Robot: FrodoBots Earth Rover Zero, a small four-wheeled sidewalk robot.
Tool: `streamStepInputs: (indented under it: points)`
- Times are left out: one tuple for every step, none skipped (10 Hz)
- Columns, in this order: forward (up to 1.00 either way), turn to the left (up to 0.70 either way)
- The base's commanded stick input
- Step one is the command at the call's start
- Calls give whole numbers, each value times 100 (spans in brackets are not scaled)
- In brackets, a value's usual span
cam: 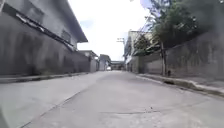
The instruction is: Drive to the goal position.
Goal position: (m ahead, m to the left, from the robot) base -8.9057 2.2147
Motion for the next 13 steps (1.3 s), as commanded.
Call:
streamStepInputs:
  points:
    - [70,0]
    - [70,0]
    - [70,0]
    - [70,-1]
    - [70,-11]
    - [70,-35]
    - [70,-35]
    - [70,-35]
    - [70,-35]
    - [70,-35]
    - [70,-35]
    - [70,-35]
    - [70,-35]
